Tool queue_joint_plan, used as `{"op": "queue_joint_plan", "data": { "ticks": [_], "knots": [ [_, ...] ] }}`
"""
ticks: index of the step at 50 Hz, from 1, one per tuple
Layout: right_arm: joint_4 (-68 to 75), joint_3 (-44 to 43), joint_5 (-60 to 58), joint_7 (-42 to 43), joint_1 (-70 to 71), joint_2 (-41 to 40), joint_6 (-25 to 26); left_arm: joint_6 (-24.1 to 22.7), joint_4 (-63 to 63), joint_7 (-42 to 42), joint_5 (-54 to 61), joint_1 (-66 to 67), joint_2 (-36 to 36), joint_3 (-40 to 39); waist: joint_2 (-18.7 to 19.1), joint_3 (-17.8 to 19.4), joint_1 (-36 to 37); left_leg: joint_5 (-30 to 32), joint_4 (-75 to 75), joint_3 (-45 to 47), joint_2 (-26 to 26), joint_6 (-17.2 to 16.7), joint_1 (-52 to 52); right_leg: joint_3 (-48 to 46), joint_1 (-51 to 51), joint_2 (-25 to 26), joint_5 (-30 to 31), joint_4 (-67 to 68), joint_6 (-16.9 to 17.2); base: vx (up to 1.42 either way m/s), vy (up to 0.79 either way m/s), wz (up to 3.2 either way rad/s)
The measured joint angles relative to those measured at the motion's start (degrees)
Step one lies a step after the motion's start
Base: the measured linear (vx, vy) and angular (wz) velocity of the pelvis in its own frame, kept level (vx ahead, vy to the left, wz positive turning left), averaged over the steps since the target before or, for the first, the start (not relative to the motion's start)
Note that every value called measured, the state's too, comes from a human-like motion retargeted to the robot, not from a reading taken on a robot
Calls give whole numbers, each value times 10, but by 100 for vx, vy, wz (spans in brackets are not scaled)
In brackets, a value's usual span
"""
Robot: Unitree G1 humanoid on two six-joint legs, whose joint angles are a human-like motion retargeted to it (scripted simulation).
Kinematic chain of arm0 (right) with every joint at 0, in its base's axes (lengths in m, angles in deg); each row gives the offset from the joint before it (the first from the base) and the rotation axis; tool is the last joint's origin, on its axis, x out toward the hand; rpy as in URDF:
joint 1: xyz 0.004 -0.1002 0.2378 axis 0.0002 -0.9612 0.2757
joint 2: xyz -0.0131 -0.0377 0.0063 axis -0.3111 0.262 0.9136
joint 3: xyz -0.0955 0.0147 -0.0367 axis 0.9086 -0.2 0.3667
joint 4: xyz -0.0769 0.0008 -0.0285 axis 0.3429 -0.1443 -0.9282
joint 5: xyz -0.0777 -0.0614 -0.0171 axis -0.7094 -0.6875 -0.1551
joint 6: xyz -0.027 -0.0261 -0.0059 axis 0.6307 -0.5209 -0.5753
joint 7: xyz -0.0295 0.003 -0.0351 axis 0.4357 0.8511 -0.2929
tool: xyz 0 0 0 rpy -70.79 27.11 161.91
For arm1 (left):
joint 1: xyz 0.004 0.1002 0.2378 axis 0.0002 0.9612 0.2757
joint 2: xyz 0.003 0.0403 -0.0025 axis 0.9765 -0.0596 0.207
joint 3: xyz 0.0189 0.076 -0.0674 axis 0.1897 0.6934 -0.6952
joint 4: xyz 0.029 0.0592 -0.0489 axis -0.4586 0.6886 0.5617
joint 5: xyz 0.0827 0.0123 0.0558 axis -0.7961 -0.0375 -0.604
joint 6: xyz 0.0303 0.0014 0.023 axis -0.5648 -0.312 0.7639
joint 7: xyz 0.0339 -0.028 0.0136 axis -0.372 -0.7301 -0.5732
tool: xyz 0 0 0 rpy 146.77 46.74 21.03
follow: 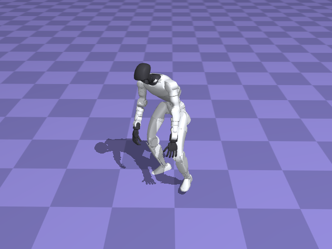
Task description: Upper body actions
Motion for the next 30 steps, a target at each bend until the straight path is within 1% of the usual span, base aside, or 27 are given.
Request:
{"op": "queue_joint_plan", "data": {
  "ticks": [2,3,5,8,10,12,13,15,16,17,18,19,20,22,23,25,27,30],
  "knots": [
    [16,-27,1,38,-48,-25,30,-2,24,12,26,64,-14,-33,2,-3,-27,41,-111,28,-38,-3,88,2,83,-17,40,-107,23,14,11,93],
    [30,-39,12,58,-71,-37,42,-5,38,8,52,98,-27,-55,-2,-4,-41,64,-169,43,-60,-4,130,3,121,-29,62,-159,34,16,6,99],
    [70,-56,40,88,-112,-55,57,0,66,-19,121,166,-59,-107,-13,-8,-66,108,-276,65,-105,-5,210,0,194,-51,101,-254,54,19,1,94],
    [150,-61,90,98,-175,-65,78,13,110,-74,224,263,-99,-184,-30,-24,-88,158,-418,87,-164,-3,329,-9,292,-74,142,-360,76,35,-7,59],
    [206,-57,105,85,-221,-70,90,16,139,-67,275,331,-113,-230,-53,-50,-96,184,-503,107,-202,-1,405,-4,342,-89,163,-413,89,53,-8,6],
    [250,-50,89,70,-263,-75,106,3,159,-14,303,397,-129,-296,-75,-86,-117,208,-579,123,-233,0,464,-13,381,-103,180,-459,100,48,0,-14],
    [265,-50,77,67,-283,-77,117,-3,167,18,314,425,-138,-327,-78,-107,-128,216,-606,128,-242,2,483,-20,396,-105,187,-480,103,44,6,-17],
    [284,-63,50,60,-325,-82,139,-14,181,73,324,477,-152,-387,-77,-151,-148,225,-641,135,-257,7,508,-53,425,-105,195,-515,115,44,7,-7],
    [286,-79,38,51,-345,-84,145,-11,184,85,318,499,-155,-412,-78,-176,-157,223,-645,133,-261,6,506,-84,428,-106,189,-519,118,34,3,24],
    [288,-95,30,40,-365,-87,152,-6,186,91,311,519,-158,-434,-78,-200,-166,220,-645,129,-263,5,501,-94,427,-106,183,-519,117,28,-1,50],
    [287,-109,29,25,-384,-89,157,5,187,86,302,536,-159,-450,-77,-221,-173,217,-641,122,-263,3,492,-62,414,-104,174,-507,107,28,-2,-4],
    [288,-123,36,9,-399,-91,164,22,188,77,295,546,-161,-459,-77,-232,-157,212,-636,135,-258,1,492,-23,401,-103,164,-491,105,25,-4,-90],
    [288,-136,47,-8,-413,-94,172,41,190,65,289,553,-163,-466,-78,-238,-128,207,-631,159,-251,0,496,20,386,-103,155,-472,107,13,-8,-168],
    [288,-159,93,-23,-429,-99,176,60,192,40,284,564,-163,-464,-81,-235,-90,202,-629,187,-247,-1,513,26,391,-107,145,-459,115,3,-10,-103],
    [289,-170,119,-23,-434,-101,171,61,188,34,284,569,-162,-459,-81,-231,-96,202,-628,175,-249,-2,518,8,403,-109,146,-464,113,4,-8,82],
    [289,-184,163,-19,-442,-103,154,55,180,27,277,574,-160,-448,-76,-226,-152,207,-628,115,-261,2,516,-53,436,-108,156,-486,104,9,-2,191],
    [286,-182,181,-11,-444,-100,150,55,168,23,253,574,-161,-445,-72,-237,-155,206,-628,114,-261,3,516,-51,442,-106,153,-489,106,11,2,57],
    [276,-177,185,6,-433,-97,158,61,150,11,219,560,-161,-427,-69,-245,-157,207,-623,107,-262,3,509,-57,443,-105,155,-494,104,1,0,13]
  ]
}}
